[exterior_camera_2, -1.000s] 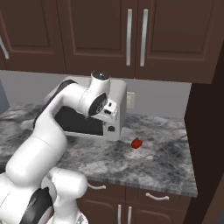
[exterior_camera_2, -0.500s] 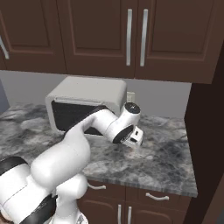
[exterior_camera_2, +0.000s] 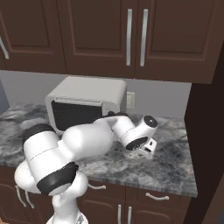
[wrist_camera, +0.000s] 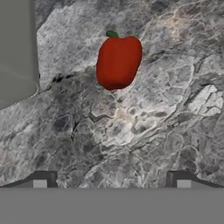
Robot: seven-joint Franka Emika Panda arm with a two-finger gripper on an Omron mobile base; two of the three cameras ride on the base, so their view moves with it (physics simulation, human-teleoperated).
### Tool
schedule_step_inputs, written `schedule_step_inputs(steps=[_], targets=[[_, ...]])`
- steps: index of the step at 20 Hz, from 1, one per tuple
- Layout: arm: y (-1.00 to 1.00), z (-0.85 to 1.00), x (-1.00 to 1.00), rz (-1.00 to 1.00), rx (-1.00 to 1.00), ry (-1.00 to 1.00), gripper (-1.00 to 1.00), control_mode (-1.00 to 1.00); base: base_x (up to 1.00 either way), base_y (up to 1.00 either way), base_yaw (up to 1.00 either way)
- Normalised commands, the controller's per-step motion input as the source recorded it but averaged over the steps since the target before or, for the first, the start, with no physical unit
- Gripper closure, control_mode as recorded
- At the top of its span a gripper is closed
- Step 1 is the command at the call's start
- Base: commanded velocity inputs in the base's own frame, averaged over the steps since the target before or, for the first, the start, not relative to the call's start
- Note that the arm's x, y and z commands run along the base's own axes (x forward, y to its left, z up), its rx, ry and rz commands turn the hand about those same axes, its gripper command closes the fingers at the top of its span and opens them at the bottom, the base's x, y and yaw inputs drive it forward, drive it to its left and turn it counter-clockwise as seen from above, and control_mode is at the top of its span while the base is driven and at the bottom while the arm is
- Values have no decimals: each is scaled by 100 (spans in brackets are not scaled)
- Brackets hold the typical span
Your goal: Place the bell pepper in the correct fridge rack based on whether it is a fruit or vegetable. Finally, close the fridge door.
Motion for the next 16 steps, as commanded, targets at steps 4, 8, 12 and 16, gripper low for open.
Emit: schedule_step_inputs(steps=[4, 8, 12, 16], targets=[[-17, -11, 65, 0, 11, 0, -100, -100, 0, 0, 0], [0, -20, 61, 0, 5, 4, -100, -100, 0, 0, 0], [-4, -28, 50, 0, 6, 1, -100, -100, 0, 0, 0], [-26, -37, 41, 0, 8, 0, -100, -100, 0, 0, 0]])
